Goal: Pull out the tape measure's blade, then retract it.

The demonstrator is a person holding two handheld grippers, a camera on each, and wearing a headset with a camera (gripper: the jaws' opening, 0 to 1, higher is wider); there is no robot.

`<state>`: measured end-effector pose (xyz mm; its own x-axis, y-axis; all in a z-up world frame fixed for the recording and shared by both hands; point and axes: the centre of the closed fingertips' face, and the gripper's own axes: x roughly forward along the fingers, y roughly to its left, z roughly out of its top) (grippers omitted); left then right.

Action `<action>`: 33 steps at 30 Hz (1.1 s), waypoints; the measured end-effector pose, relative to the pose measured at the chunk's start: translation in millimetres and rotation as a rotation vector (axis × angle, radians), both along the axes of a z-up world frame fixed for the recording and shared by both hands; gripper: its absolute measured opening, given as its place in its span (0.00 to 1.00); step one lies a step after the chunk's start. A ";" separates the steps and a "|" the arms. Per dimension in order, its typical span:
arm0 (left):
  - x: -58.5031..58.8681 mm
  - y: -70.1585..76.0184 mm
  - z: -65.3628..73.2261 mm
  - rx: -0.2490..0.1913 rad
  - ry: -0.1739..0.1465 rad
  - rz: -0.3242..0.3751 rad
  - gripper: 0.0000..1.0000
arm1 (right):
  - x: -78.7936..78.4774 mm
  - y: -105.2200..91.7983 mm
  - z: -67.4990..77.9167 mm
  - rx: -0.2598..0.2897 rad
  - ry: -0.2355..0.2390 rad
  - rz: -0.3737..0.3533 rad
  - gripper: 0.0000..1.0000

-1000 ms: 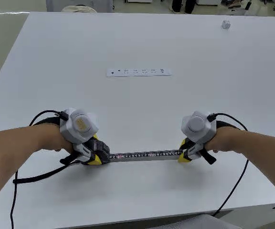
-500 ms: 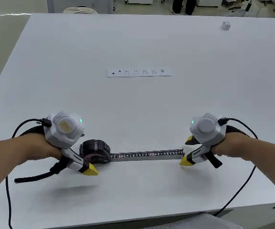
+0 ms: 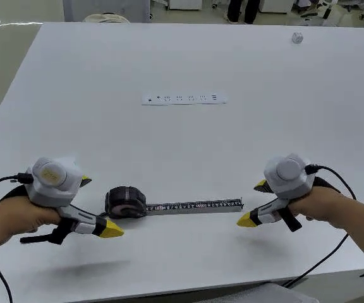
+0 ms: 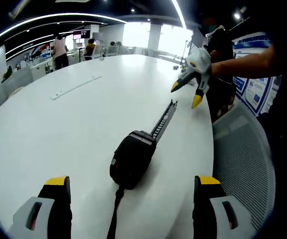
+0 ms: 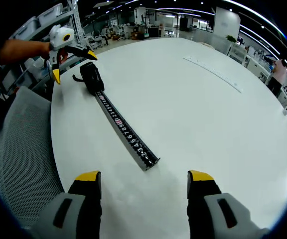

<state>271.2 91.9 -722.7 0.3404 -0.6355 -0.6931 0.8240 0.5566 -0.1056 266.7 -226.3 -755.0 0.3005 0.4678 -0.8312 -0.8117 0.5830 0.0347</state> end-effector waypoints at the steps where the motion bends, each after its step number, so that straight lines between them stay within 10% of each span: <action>1: -1.0 2.6 2.1 -0.015 -0.001 0.020 1.00 | -2.6 -3.3 0.7 0.004 -0.005 -0.010 0.72; 16: -18.9 50.5 15.8 -0.126 -0.023 0.287 1.00 | -33.7 -24.0 21.8 0.106 -0.103 -0.156 0.88; 33: -48.8 90.9 22.2 -0.132 -0.056 0.383 1.00 | -78.0 -52.8 33.7 0.113 -0.190 -0.264 1.00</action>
